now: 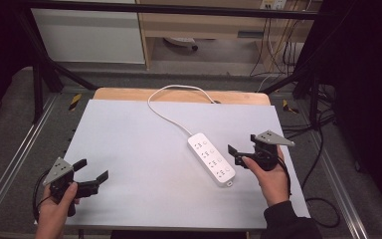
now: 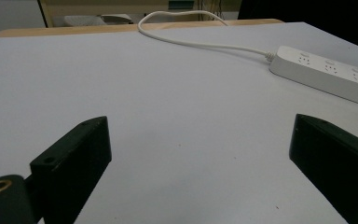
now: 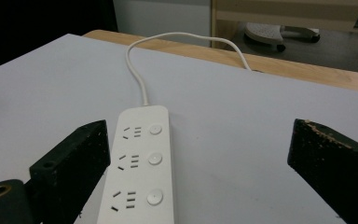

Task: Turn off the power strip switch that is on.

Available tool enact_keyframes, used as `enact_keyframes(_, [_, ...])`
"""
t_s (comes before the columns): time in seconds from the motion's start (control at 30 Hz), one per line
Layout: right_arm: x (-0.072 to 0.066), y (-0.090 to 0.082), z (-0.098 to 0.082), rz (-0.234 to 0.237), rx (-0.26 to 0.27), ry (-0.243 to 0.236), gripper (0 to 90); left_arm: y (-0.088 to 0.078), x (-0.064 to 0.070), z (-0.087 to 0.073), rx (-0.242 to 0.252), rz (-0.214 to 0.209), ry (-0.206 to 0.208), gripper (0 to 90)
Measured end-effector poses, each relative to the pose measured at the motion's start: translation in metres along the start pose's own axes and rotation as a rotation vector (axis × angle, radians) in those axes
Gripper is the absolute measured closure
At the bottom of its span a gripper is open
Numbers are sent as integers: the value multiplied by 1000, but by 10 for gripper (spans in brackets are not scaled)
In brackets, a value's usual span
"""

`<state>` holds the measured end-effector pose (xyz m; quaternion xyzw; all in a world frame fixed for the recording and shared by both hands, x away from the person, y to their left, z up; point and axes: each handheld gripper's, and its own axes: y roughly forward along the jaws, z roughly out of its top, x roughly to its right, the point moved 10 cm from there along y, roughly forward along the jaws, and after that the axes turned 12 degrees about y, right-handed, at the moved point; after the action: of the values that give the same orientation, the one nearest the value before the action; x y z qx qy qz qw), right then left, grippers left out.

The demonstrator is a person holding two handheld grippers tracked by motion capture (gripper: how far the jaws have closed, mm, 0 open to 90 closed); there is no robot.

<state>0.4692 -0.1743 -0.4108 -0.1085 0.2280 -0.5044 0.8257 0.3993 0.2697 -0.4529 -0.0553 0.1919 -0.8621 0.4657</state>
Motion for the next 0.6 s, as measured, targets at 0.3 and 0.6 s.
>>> enact_keyframes(0.3, [-2, 10, 12, -18, 19, -17, 62, 0, 0, -1, -8, 0, 2, 52])
enact_keyframes(0.6, [-7, 19, 19, -17, 35, -27, 130, 0, 0, -1, -7, 0, 4, 52])
